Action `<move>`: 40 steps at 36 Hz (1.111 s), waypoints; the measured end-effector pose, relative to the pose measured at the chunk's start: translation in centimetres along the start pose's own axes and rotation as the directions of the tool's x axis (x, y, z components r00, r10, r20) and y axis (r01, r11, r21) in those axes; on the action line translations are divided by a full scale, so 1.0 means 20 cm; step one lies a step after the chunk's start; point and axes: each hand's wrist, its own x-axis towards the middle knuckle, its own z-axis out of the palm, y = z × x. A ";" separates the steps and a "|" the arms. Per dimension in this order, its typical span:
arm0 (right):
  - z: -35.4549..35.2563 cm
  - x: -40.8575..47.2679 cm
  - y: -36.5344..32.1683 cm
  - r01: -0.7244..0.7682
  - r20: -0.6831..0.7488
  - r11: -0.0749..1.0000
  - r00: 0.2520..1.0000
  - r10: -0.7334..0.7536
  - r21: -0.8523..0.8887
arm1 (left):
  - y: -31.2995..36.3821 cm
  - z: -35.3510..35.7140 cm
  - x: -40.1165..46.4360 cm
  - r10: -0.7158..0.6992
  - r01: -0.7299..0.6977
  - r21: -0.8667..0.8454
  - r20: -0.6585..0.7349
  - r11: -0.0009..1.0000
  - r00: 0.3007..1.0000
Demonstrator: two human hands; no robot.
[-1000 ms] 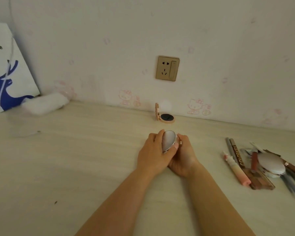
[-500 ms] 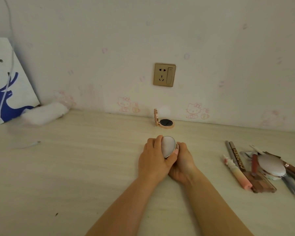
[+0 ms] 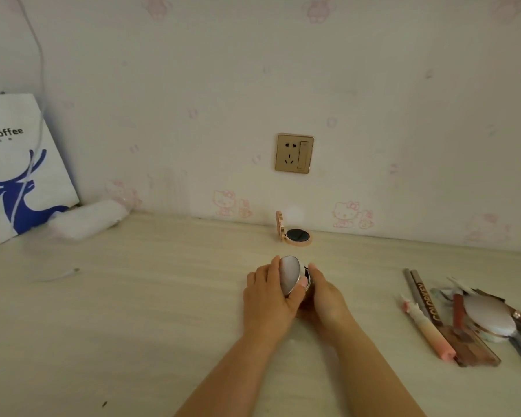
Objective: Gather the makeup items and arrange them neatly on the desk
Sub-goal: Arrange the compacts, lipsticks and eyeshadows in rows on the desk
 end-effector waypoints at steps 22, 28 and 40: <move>-0.05 0.05 0.05 0.175 -0.219 0.735 0.887 -0.407 -0.655 | -0.05 0.01 0.01 0.027 0.009 -0.288 0.123 0.958 0.992; -0.06 0.07 0.07 0.199 -0.234 0.733 0.865 -0.443 -0.650 | -0.08 -0.01 0.02 -0.021 0.068 -0.412 0.117 0.909 0.993; -0.09 0.04 0.04 0.267 0.014 0.587 0.917 -0.398 -0.764 | -0.10 -0.04 0.05 -0.097 0.167 -0.533 0.157 0.830 0.983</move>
